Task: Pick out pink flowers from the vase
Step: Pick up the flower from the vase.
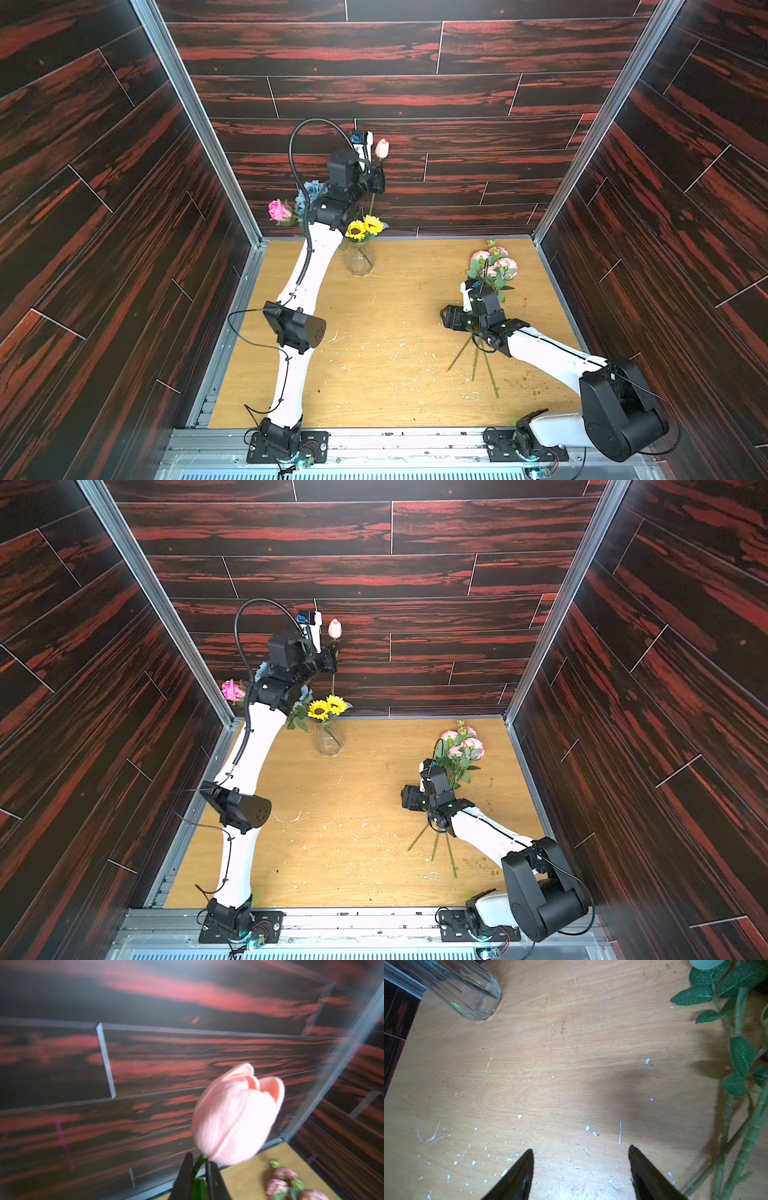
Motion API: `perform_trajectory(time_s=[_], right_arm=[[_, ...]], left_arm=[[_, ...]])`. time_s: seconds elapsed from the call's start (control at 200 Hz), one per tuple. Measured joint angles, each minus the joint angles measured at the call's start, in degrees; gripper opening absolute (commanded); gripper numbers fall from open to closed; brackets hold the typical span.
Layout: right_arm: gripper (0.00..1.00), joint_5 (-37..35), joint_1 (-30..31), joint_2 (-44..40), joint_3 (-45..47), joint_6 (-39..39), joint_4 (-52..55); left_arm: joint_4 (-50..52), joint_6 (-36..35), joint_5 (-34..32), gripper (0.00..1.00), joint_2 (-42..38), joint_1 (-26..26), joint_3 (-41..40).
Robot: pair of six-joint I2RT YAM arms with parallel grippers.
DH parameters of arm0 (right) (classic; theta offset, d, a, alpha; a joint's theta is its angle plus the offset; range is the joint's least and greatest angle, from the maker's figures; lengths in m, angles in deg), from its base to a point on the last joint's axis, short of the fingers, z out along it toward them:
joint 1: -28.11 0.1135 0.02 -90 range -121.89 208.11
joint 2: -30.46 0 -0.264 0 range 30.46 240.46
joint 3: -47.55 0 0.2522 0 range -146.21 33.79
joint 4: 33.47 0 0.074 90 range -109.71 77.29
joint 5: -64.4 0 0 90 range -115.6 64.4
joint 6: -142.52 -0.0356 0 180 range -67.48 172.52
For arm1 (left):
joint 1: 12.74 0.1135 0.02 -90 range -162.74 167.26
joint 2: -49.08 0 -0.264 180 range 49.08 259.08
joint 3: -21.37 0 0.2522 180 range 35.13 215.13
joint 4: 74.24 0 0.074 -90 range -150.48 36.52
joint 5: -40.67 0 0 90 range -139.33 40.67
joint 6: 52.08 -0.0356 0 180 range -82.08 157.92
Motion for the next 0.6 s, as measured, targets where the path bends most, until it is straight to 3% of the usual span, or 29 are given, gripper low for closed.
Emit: perform_trajectory(time_s=[0.18, 0.346, 0.601], right_arm=[[0.74, 0.09, 0.00, -0.59, 0.02, 0.00, -0.31], [0.74, 1.11, 0.00, -2.29, 0.35, 0.04, -1.05], [0.74, 6.58, -0.02, -16.94, 8.76, 0.83, -9.73]], left_arm=[[-0.94, 1.55, 11.63, 0.10, -5.62, 0.00, -1.14], [-6.82, 8.57, 23.52, 0.10, -9.22, -0.02, -3.43], [-11.08, 17.70, 41.53, 0.09, -8.17, -0.87, -4.55]])
